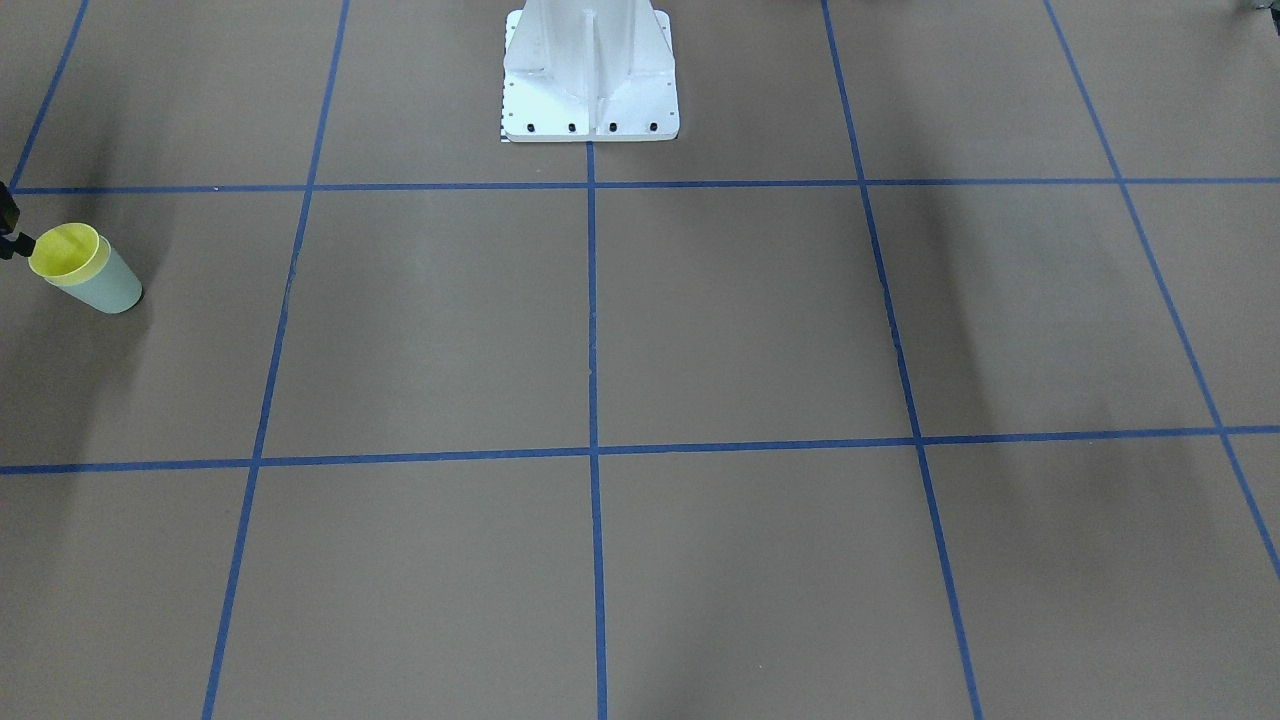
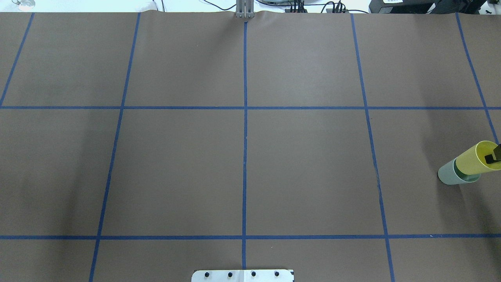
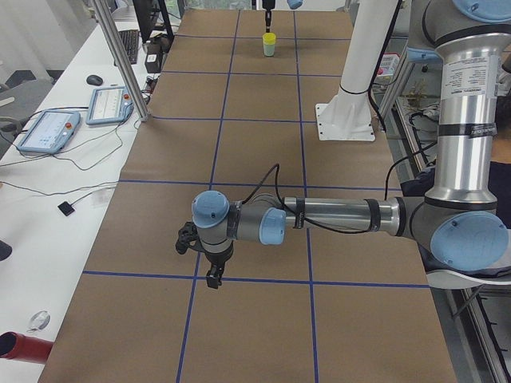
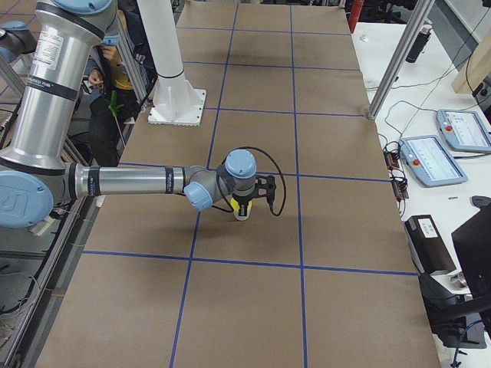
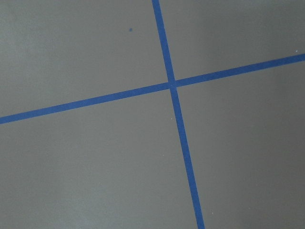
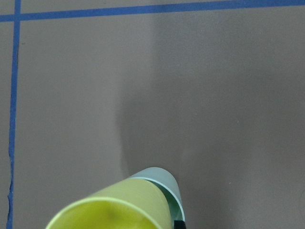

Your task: Transfer and stack yellow cup on green cup

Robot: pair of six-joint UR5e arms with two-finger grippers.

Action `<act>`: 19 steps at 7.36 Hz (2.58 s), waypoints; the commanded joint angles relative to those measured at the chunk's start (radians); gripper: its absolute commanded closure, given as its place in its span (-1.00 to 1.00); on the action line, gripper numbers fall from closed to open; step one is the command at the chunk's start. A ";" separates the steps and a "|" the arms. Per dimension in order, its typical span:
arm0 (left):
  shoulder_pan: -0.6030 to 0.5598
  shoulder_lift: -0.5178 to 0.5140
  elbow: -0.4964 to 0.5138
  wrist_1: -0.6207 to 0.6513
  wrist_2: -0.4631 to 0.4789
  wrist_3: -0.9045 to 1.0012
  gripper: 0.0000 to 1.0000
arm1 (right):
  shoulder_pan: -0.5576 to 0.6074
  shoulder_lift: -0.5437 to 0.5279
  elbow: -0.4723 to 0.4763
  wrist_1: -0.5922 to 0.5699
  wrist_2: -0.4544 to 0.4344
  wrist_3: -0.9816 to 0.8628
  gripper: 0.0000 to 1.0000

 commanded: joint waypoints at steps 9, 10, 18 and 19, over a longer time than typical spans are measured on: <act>0.000 0.002 0.009 0.001 0.001 0.000 -1.00 | 0.160 0.113 -0.010 -0.395 -0.192 -0.353 -1.00; 0.000 0.002 0.009 0.001 0.001 0.000 -1.00 | 0.214 0.153 -0.011 -0.511 -0.229 -0.472 -1.00; 0.000 0.004 0.008 0.003 0.003 -0.005 -1.00 | 0.403 0.135 -0.097 -0.546 -0.158 -0.665 -1.00; -0.005 -0.013 -0.001 0.010 0.003 -0.005 -1.00 | 0.403 0.133 -0.099 -0.546 -0.158 -0.663 -1.00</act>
